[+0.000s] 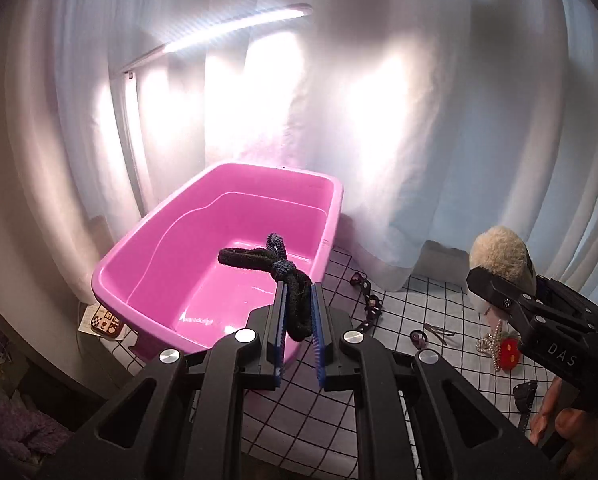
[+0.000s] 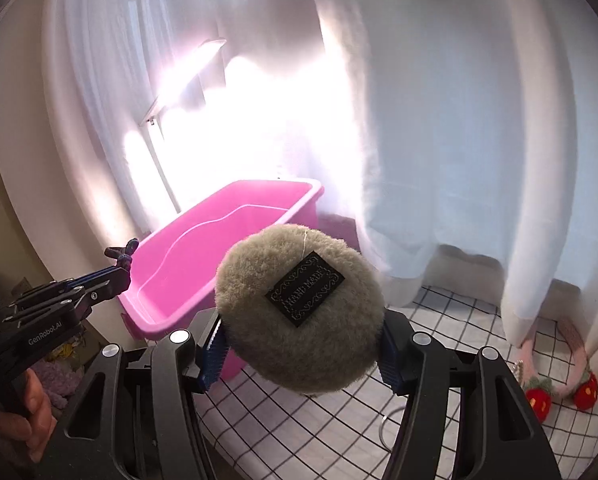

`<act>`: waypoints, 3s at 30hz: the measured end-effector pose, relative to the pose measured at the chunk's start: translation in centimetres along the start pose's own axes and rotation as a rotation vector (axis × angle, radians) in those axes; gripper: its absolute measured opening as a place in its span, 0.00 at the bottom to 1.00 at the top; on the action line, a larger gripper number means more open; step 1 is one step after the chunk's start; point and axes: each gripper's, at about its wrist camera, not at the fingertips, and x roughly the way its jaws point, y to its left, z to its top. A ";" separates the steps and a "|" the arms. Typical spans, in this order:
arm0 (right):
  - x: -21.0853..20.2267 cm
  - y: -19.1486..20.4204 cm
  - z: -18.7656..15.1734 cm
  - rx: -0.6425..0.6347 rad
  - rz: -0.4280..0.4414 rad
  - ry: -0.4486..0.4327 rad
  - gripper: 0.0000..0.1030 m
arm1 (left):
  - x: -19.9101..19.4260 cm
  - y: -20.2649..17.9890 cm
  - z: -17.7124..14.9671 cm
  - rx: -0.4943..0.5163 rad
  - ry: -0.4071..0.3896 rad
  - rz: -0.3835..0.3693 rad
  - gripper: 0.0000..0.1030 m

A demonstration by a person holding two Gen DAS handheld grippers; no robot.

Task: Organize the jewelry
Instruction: 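Carry the hair tie and beige puff over the pink tub with both tools, then open left tool to drop hair tie while right tool drops beige puff into tub, then move both open tools back toward the table items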

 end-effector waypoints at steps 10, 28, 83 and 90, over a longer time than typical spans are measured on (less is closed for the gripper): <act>15.3 7.0 7.7 -0.058 0.101 0.161 0.57 | 9.3 9.7 3.9 -0.080 0.134 0.035 0.12; 30.4 7.3 8.9 -0.044 0.048 0.551 0.57 | 19.0 12.0 3.2 -0.094 0.406 -0.009 0.12; 24.5 8.0 8.6 -0.013 0.087 0.451 0.71 | 9.5 12.6 3.1 -0.141 0.218 0.142 0.85; 19.4 6.2 6.9 0.044 0.064 0.375 0.71 | 7.1 11.0 2.3 -0.150 0.184 0.139 0.85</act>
